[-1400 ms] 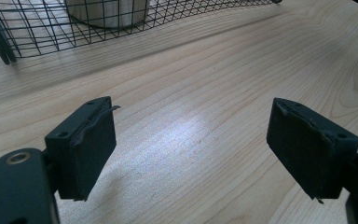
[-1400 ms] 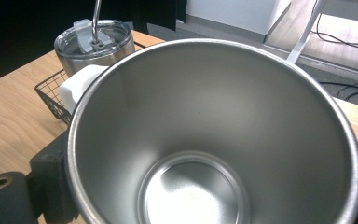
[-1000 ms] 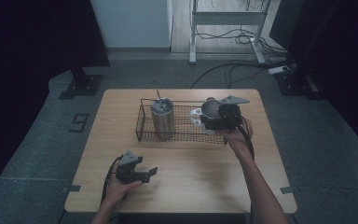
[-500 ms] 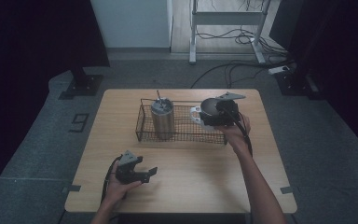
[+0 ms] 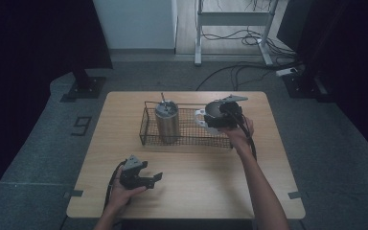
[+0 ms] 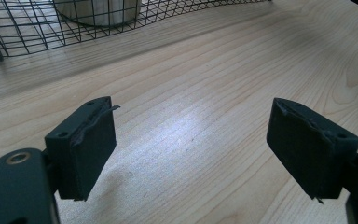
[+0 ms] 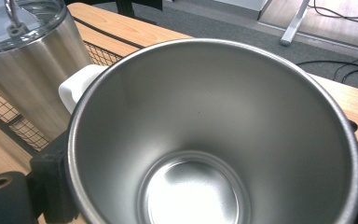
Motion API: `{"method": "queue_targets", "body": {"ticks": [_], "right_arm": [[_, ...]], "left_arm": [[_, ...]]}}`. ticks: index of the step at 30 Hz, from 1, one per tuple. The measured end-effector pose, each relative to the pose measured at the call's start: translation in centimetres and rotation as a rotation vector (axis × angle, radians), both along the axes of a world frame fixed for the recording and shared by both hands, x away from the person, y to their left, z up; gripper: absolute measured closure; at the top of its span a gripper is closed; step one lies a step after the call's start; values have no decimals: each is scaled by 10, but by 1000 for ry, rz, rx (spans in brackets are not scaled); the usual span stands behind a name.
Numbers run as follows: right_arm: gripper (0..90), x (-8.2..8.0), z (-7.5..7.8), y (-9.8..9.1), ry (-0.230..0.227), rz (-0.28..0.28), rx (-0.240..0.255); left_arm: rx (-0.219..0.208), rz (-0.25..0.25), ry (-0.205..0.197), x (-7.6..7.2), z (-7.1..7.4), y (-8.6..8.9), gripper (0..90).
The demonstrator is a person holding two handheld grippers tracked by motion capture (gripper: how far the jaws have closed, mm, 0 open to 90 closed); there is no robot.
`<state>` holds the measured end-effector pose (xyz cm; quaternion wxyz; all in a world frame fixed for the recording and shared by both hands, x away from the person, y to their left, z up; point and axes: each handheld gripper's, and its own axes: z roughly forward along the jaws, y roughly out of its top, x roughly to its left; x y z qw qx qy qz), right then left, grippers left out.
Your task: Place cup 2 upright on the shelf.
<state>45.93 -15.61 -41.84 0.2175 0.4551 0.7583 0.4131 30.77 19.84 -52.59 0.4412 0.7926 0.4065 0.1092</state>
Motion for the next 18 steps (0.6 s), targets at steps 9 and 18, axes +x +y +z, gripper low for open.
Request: {"method": "queue_targets", "body": {"ticks": [9, 18], "right_arm": [[71, 8, -10, 1, 20, -12, -4], [71, 17, -28, -1, 57, -35, -11]], "left_arm": [[6, -3, 6, 0, -1, -1, 159], [10, -1, 6, 0, -2, 0, 160]]}}
